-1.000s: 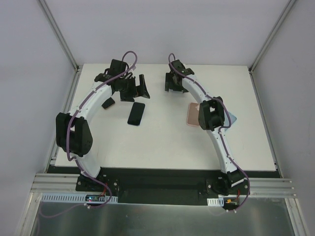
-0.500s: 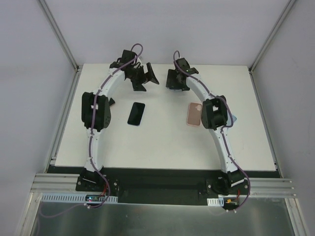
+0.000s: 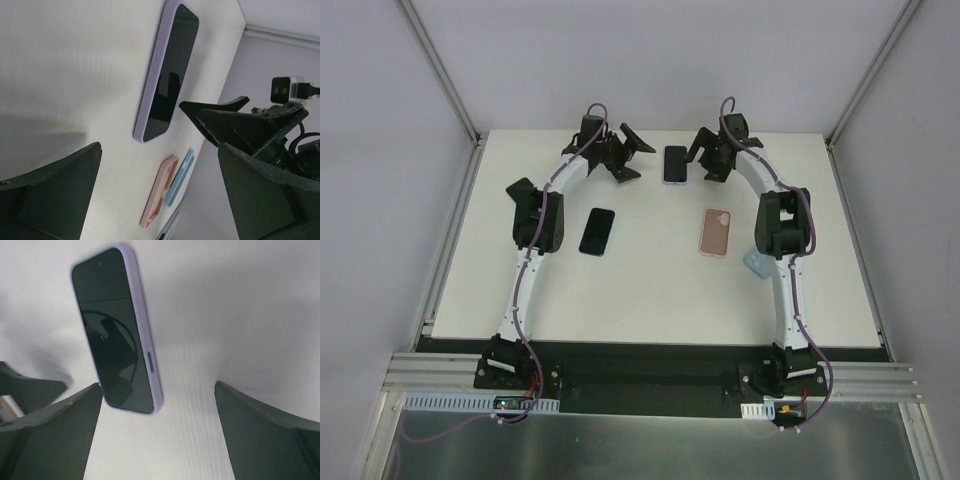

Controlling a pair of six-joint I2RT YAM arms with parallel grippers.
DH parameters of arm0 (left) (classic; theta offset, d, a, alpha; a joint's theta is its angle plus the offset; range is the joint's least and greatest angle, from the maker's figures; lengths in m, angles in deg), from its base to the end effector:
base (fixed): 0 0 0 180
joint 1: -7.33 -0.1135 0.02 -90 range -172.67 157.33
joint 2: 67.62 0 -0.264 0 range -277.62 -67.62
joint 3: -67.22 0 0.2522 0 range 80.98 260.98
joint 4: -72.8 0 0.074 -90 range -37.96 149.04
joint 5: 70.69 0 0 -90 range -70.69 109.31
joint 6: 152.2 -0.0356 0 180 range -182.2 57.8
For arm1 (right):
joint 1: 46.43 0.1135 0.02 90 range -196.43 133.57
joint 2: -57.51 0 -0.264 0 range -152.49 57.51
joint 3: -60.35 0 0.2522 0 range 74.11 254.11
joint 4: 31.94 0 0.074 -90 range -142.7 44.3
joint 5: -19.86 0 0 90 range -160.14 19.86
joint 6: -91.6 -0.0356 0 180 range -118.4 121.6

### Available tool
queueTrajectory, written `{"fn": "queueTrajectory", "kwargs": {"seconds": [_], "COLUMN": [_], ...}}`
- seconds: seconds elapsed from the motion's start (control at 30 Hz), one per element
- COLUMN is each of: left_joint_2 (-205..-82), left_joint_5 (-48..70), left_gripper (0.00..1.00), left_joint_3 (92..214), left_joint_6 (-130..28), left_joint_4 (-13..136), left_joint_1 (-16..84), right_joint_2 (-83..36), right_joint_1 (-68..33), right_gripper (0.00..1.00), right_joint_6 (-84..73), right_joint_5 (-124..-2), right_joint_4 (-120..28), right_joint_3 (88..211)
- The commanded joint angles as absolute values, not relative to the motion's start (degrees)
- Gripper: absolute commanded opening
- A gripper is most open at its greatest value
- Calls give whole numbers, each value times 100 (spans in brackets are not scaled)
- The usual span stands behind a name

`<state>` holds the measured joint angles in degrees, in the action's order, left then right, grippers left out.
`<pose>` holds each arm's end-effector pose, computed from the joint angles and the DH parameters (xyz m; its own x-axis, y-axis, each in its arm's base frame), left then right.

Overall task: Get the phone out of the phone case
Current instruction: Pick up the phone at the center of the board.

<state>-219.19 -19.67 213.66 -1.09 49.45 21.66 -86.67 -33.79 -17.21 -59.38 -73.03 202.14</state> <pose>0.5687 -0.1684 0.1682 -0.8607 -0.4826 -0.1620 -0.0527 0.4011 -0.9145 0.5500 0.1301 0.1825 -0.7475 0.1570 -0.6454 -0.1121 0.9279 0.3556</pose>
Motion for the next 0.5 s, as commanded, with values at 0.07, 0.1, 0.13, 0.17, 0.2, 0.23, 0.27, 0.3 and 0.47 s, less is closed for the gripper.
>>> {"fn": "queueTrajectory", "kwargs": {"seconds": [0.07,0.1,0.13,0.17,0.2,0.23,0.27,0.3,0.47], "left_joint_2": [-22353,-22415,-22477,-22590,-22644,-22688,-22749,-22767,-22671], "left_joint_5": [-1814,-1796,-1752,-1743,-1734,-1734,-1743,-1734,-1892], "left_gripper": [99,99,99,99,99,99,99,99,99], "left_joint_3": [21439,21518,21553,21589,21641,21642,21659,21642,21344], "left_joint_6": [1154,1215,1312,1356,1409,1496,1532,1541,1690], "left_joint_4": [6545,6597,6668,6703,6747,6791,6887,6905,7142], "left_joint_1": [2376,2394,2464,2482,2508,2561,2587,2622,2693], "right_joint_2": [-8997,-9049,-9137,-9198,-9243,-9304,-9322,-9331,-9138], "right_joint_1": [-3457,-3457,-3457,-3457,-3448,-3457,-3448,-3439,-3395], "right_gripper": [96,96,96,96,96,96,96,96,96], "right_joint_6": [-2793,-2915,-2986,-3074,-3196,-3276,-3320,-3355,-3373], "right_joint_5": [-5099,-5072,-5002,-4880,-4827,-4756,-4643,-4598,-4309], "right_joint_4": [-6433,-6398,-6311,-6258,-6223,-6126,-6065,-6055,-5801], "right_joint_3": [20453,20524,20586,20725,20770,20797,20806,20780,20298]}}
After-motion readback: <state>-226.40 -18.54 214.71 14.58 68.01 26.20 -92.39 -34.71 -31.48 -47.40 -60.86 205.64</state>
